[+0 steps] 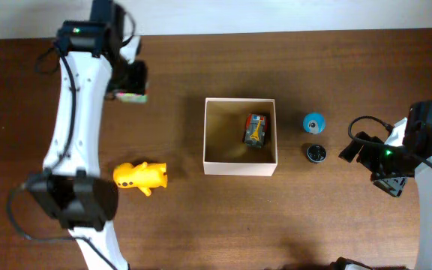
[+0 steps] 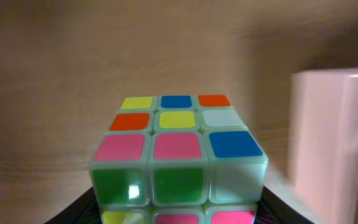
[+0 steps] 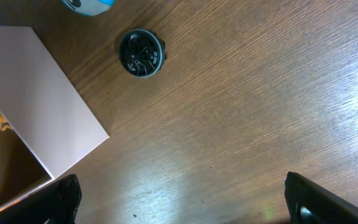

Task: Pack container
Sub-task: 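Place the Rubik's cube into the box with the left gripper, then lower the left gripper onto the yellow toy and grasp it, then carry the yellow toy into the box and open the left gripper, then raise the left arm aside and grasp the blue ball with the right gripper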

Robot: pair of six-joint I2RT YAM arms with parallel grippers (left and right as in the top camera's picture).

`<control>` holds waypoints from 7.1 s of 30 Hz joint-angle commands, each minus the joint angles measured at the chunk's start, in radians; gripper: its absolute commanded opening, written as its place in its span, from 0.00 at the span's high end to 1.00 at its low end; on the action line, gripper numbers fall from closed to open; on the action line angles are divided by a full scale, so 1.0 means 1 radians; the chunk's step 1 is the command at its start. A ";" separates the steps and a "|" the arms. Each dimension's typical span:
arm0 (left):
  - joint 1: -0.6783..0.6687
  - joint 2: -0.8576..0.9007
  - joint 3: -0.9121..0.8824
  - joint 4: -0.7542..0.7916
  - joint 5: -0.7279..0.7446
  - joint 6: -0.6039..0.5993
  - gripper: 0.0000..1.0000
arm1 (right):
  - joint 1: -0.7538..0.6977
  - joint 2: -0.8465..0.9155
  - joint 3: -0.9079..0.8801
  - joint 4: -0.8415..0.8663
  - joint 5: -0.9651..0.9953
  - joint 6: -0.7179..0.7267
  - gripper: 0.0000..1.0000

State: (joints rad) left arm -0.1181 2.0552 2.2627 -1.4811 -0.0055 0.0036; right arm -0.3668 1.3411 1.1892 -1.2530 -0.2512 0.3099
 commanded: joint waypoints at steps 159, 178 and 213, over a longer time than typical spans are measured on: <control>-0.514 -0.064 0.016 -0.011 -0.189 -0.488 0.45 | -0.006 -0.001 0.015 -0.031 0.001 -0.025 0.01; -0.016 -0.256 0.077 -0.206 -0.200 -0.431 0.01 | 0.257 0.146 0.056 0.273 0.133 -0.206 0.00; -0.012 -0.255 0.077 -0.206 -0.200 -0.431 0.01 | 0.340 0.597 0.056 0.737 0.189 -0.267 0.17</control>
State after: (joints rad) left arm -0.1322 1.7950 2.3356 -1.6867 -0.2131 -0.4442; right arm -0.0349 1.9038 1.2320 -0.5182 -0.0929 0.0410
